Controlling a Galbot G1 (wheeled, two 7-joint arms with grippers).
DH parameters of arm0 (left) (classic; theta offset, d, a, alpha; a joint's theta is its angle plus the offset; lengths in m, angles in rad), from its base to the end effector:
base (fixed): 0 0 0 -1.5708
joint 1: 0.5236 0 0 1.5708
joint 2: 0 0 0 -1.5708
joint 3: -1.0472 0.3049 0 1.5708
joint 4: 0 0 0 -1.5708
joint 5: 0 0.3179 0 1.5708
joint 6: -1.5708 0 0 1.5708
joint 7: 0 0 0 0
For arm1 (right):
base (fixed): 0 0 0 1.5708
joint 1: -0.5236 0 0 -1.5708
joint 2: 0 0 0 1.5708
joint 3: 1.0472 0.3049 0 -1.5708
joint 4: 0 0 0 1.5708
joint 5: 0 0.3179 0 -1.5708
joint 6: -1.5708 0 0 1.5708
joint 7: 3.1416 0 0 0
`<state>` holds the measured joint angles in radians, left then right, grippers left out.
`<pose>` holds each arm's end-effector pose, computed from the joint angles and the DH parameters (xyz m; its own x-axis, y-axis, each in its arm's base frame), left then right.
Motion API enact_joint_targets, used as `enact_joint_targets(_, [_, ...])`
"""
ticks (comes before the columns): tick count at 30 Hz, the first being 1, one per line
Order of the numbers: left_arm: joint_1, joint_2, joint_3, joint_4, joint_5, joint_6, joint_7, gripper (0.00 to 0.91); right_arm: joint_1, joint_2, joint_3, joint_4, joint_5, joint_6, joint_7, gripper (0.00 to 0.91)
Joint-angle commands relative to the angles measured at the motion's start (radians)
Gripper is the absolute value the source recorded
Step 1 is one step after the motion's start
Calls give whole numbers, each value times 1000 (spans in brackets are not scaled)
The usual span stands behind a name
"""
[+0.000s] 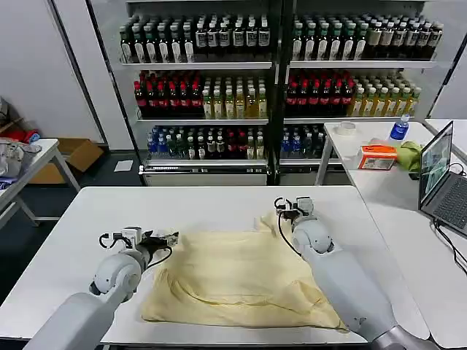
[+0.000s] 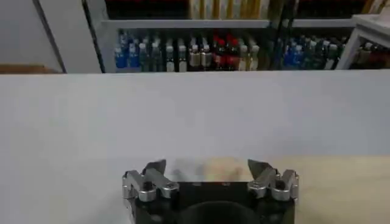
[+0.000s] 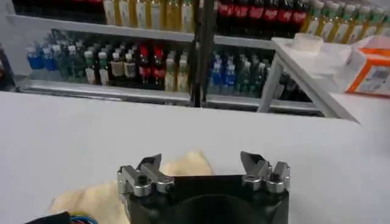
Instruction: Fold and organize the clothes.
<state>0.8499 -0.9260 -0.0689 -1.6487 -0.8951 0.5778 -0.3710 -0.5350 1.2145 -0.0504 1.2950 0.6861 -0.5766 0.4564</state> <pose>0.3395 0.0571 -0.2458 -0.7986 0.0882 0.5954 0.0989 0.9950 -0.0148 0.4321 0.0191 -0.2444 -0.8445 0.0393 0.5341 -0.0230 0.9937 -0.1095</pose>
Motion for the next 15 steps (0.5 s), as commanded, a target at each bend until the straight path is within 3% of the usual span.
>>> enact_joint_targets(1, [-26,-12,37,30,10,-1,5,907,4,16,-5,-51,1,-2,-4,786])
enact_joint_targets(2, [-28,-13,38,35,11,-1,7,796,0,16,-5,-50,2,-2,-6,635])
enact_joint_targets(3, [-29,-15,38,39,15,-1,8,655,-4,17,-5,-50,2,-2,-8,544])
enact_joint_targets(4, [-30,-17,39,43,18,-1,9,383,-5,17,-4,-49,3,-2,-10,333])
enact_joint_targets(5, [-30,-19,39,45,18,-1,10,262,-11,17,-3,-47,4,-2,-12,121])
enact_joint_targets(6, [-29,-20,39,47,19,-2,11,131,-14,17,-3,-44,5,-2,-14,10])
enact_joint_targets(8, [-26,-22,40,46,19,-2,13,50,-21,16,-3,-41,6,-2,-17,0])
enact_joint_targets(15, [-10,-23,34,38,20,-2,26,20,-38,15,1,-28,9,-1,-25,0])
